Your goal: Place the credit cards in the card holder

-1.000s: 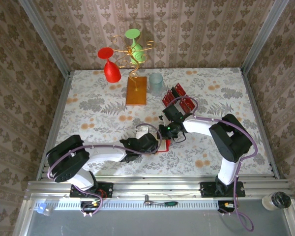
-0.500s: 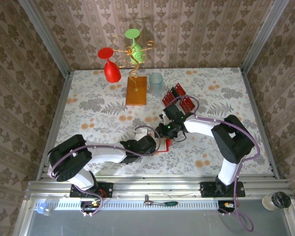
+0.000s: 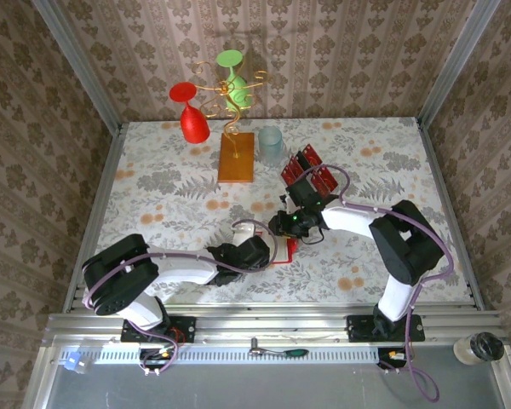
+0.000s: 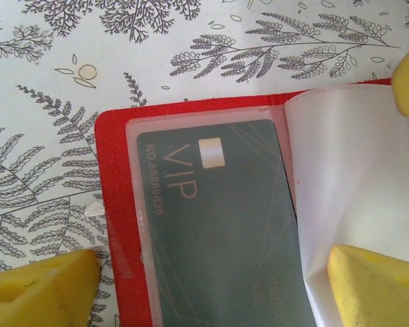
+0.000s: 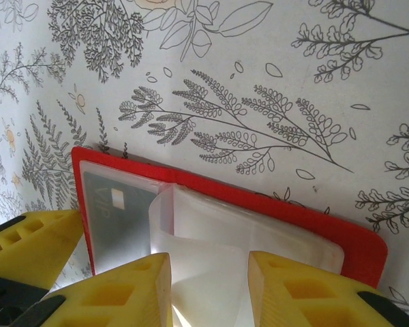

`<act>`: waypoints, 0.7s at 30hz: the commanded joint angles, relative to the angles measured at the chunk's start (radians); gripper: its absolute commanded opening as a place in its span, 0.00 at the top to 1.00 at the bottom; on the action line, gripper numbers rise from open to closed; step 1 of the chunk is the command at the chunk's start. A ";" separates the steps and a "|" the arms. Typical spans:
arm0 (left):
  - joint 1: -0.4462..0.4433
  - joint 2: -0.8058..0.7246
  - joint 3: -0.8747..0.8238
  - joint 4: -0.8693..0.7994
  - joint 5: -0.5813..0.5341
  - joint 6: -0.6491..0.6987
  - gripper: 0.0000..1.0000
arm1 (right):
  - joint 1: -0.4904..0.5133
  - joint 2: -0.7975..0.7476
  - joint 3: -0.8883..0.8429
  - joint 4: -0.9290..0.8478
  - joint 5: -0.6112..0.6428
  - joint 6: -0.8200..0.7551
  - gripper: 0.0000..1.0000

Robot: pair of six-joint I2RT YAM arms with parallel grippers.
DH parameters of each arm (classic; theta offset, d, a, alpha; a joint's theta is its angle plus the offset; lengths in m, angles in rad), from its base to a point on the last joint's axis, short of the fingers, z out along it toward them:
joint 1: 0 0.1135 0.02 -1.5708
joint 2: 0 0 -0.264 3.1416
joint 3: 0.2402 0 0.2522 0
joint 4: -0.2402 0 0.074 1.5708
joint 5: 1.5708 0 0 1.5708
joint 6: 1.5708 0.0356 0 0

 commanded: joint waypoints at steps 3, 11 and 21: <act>-0.004 -0.011 -0.023 -0.041 -0.005 -0.021 0.12 | -0.001 0.047 -0.011 0.027 -0.025 0.027 0.63; -0.007 -0.011 -0.025 -0.040 -0.005 -0.023 0.12 | -0.001 0.065 -0.008 0.051 -0.050 0.038 0.62; -0.007 -0.036 -0.024 -0.046 -0.007 -0.020 0.10 | 0.000 0.009 -0.012 0.079 -0.104 0.053 0.64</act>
